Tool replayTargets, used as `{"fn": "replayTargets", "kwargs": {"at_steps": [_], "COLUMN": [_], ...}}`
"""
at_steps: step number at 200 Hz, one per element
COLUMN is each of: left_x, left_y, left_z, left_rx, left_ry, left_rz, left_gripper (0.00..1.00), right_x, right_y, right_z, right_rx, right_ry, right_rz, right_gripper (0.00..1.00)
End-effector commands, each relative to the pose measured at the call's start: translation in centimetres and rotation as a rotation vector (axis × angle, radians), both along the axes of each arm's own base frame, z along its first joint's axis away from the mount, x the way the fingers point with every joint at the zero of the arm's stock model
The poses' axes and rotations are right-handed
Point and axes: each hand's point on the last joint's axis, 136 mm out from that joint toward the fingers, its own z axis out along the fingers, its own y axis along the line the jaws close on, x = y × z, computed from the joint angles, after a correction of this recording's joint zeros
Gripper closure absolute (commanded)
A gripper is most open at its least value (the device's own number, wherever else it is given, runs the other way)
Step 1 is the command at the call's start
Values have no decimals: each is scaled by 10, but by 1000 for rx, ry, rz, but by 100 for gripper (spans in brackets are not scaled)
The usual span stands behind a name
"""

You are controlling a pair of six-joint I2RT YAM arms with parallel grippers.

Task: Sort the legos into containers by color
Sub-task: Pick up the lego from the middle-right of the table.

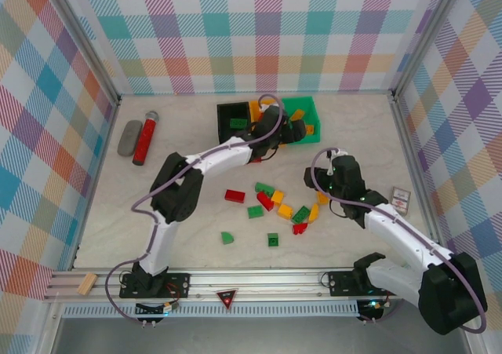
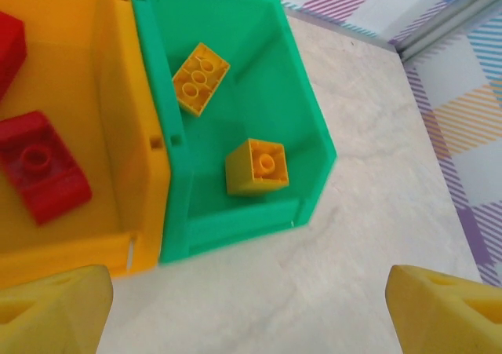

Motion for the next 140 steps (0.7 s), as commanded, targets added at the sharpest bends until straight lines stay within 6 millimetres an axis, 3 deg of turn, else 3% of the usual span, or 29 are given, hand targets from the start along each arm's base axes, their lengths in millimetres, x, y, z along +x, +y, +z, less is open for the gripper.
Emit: {"fn": "replayTargets", "kwargs": {"at_steps": [1, 36, 68, 125, 140], "left_x": [-20, -55, -80, -99, -105], "left_y": [17, 50, 73, 80, 85], "left_z": [50, 48, 29, 14, 16], "left_rx": [-47, -54, -46, -51, -42], "left_ry": [-131, -122, -85, -48, -56], "left_rz": [41, 125, 175, 132, 123], "left_gripper": [10, 10, 11, 11, 11], "right_x": [7, 10, 13, 16, 11], "right_y": [7, 16, 23, 29, 24], "right_z": [6, -7, -19, -34, -46], "right_rx": [40, 56, 48, 0, -47], "right_ry": [-9, 46, 106, 187, 285], "right_rz": [8, 31, 58, 99, 83], "right_gripper": [35, 34, 34, 34, 35]}}
